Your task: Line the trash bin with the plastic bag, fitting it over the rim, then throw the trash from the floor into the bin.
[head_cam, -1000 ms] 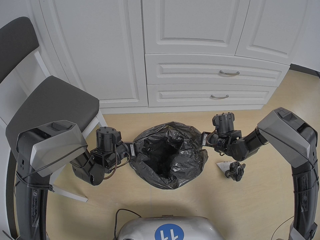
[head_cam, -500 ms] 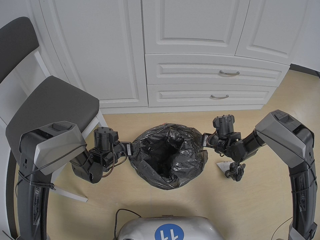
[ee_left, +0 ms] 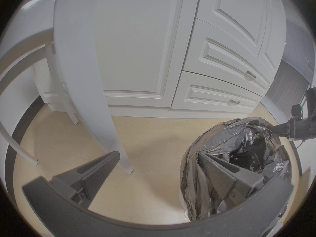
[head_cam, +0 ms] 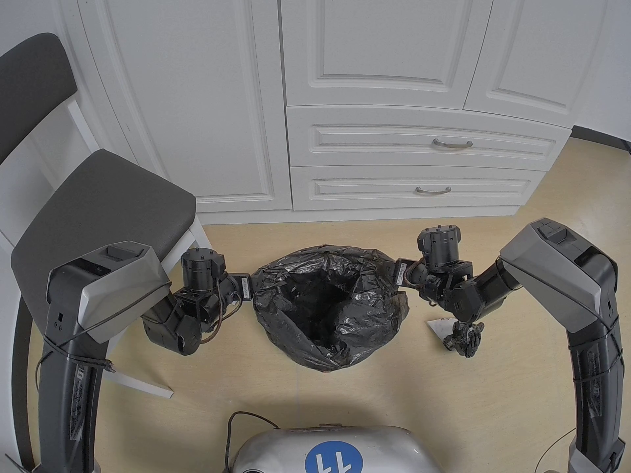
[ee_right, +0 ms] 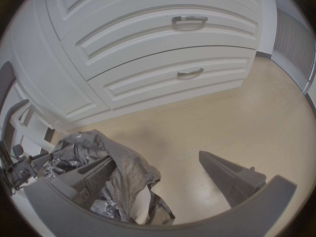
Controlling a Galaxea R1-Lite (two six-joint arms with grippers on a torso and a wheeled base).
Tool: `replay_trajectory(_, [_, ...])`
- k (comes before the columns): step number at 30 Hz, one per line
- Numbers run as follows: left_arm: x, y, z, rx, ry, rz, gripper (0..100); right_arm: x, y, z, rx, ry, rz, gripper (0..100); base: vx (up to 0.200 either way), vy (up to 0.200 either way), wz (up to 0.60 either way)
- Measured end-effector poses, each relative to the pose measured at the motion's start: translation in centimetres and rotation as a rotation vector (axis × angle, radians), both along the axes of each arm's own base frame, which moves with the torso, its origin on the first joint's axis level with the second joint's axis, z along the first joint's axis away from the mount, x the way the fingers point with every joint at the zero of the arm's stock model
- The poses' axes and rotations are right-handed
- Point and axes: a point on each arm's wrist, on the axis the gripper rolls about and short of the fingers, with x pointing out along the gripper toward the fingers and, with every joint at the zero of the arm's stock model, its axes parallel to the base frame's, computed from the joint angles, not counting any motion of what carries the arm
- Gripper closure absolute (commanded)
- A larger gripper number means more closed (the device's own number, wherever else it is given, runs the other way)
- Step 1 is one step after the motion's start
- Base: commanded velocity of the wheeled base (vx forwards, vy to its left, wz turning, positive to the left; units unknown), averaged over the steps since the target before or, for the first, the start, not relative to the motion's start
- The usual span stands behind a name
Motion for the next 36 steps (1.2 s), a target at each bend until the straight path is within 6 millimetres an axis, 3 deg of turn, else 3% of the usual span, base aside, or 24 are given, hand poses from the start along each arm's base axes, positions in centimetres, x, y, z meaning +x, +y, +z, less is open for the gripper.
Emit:
replay_trajectory(11, [1.6, -0.6, -1.3, 0.011, -0.046, 0.078, 0, 2.1, -0.3, -1.2, 0.058, -0.066, -0.036, 0, 0.0, 0.0, 0.0])
replay_trajectory(26, [1.7, -0.7, -3.5, 0.052, -0.005, 0.077, 0, 3.5, -0.9, -5.3, 0.042, -0.021, -0.059, 0, 0.0, 0.0, 0.0])
replay_trajectory(30, [1.5, -0.5, -3.2, 0.061, -0.007, 0.081, 0, 3.5, -1.0, -5.2, 0.045, -0.027, -0.06, 0, 0.0, 0.0, 0.0])
replay_trajectory(36, [0.8, -0.2, -1.2, 0.055, -0.023, 0.078, 0, 2.7, -0.8, -3.2, 0.05, -0.045, -0.051, 0, 0.0, 0.0, 0.0])
